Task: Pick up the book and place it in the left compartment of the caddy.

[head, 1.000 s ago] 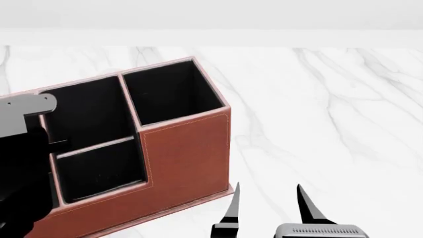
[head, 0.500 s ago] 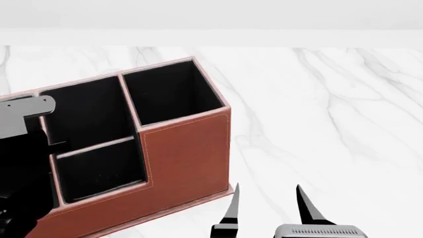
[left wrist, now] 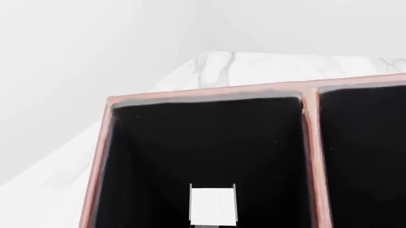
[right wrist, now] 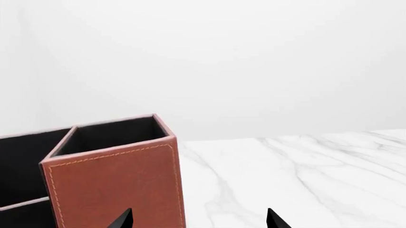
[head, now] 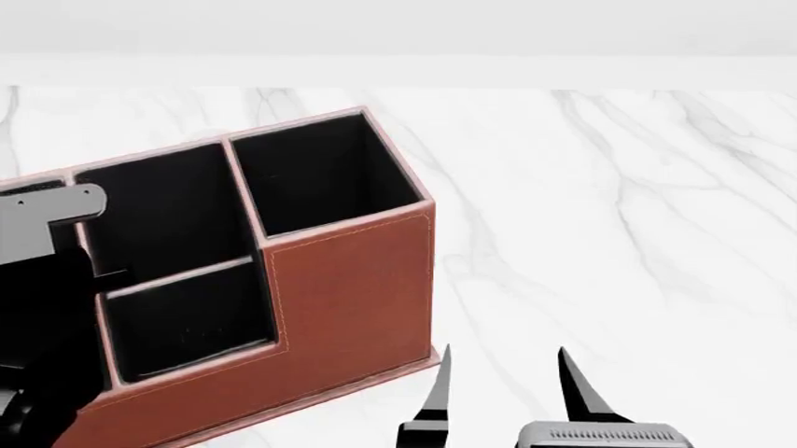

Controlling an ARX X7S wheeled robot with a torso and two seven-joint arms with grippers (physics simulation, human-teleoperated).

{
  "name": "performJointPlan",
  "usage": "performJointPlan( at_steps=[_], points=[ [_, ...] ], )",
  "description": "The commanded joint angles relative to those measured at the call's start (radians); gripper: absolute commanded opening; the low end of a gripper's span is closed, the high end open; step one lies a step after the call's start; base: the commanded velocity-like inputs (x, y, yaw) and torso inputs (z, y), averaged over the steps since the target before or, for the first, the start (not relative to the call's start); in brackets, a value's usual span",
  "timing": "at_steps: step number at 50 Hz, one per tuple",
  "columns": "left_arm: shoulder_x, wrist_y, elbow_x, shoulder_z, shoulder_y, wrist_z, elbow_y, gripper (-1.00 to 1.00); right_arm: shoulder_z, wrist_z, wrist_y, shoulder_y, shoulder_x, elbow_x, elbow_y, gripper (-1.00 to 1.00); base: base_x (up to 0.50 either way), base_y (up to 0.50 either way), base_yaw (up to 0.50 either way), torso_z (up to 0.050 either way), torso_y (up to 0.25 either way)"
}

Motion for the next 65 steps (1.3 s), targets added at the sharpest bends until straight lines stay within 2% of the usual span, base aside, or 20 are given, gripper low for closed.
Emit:
performJointPlan(
  at_steps=[1, 39, 40, 54, 65],
  points=[
    [0.015, 0.033, 0.053, 0.008, -0.027, 0.011, -0.048, -1.0, -0.002, 0.001, -0.003, 0.002, 0.001, 0.002, 0.004, 1.0, 0.0, 0.0, 0.0, 0.0, 0.0],
    [0.039, 0.077, 0.056, 0.003, -0.046, 0.042, -0.161, -1.0, -0.011, 0.01, -0.007, 0.001, 0.008, 0.004, -0.001, 1.0, 0.0, 0.0, 0.0, 0.0, 0.001],
    [0.041, 0.082, 0.058, 0.003, -0.047, 0.043, -0.17, 1.0, -0.011, 0.01, -0.007, 0.001, 0.008, 0.005, -0.002, 1.0, 0.0, 0.0, 0.0, 0.0, 0.0],
    [0.037, 0.074, 0.051, 0.0, -0.039, 0.045, -0.15, 1.0, -0.015, 0.011, -0.009, 0.0, 0.011, 0.006, -0.002, 1.0, 0.0, 0.0, 0.0, 0.0, 0.0],
    [-0.013, -0.007, 0.024, -0.003, 0.017, -0.008, 0.05, 1.0, -0.016, 0.011, -0.011, 0.004, 0.011, 0.008, 0.004, 1.0, 0.0, 0.0, 0.0, 0.0, 0.0]
  ],
)
